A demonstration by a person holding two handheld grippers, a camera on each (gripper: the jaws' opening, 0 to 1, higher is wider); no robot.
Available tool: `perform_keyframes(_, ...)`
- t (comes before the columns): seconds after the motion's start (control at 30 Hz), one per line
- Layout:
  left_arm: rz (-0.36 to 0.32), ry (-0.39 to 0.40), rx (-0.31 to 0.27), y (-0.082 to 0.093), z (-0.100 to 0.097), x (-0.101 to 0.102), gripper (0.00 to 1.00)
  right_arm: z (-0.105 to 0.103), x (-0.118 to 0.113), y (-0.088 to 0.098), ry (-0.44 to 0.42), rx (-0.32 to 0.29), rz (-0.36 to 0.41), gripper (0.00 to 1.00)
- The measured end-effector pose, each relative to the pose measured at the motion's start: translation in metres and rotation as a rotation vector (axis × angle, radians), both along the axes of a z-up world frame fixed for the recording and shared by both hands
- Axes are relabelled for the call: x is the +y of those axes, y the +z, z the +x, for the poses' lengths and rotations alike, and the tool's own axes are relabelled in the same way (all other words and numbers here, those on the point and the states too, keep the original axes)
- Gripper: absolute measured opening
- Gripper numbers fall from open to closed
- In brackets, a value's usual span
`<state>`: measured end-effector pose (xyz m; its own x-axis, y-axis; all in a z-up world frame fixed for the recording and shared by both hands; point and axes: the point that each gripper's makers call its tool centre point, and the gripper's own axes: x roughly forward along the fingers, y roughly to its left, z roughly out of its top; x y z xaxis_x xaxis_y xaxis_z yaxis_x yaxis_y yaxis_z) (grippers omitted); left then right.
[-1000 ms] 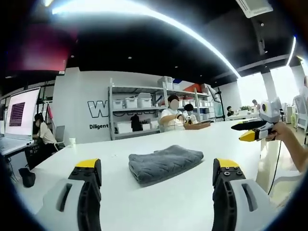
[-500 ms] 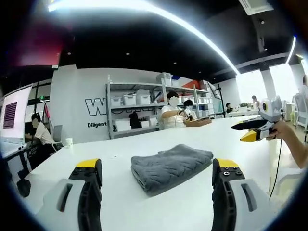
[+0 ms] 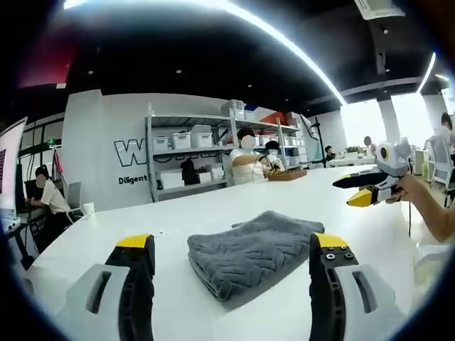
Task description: Open the folded towel by lifting each exposed corner and separating the folded layers until the towel lies flat within the target outline without major curled edges
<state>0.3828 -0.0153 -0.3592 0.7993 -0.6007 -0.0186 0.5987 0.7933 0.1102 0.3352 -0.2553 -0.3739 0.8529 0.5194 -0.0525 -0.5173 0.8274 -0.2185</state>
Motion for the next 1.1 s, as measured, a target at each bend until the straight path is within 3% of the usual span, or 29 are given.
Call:
perform_keyframes(0.17,-0.027,-0.009,0.005,0.005,0.012,0.000,0.86,0.010,0.000,0.002,0.001,0.000,-0.009,0.52)
perform_keyframes(0.67,-0.018,-0.002,0.003,0.015,0.064,-0.014,0.86,0.057,-0.003,0.013,0.013,0.003,-0.031,0.50)
perform_keyframes(0.87,-0.027,0.000,0.017,0.009,0.076,-0.016,0.81,0.073,-0.008,0.016,-0.006,0.001,-0.003,0.49)
perform_keyframes(1.1,-0.014,-0.008,0.060,-0.007,0.092,-0.023,0.79,0.095,-0.004,0.011,-0.002,0.022,-0.037,0.47)
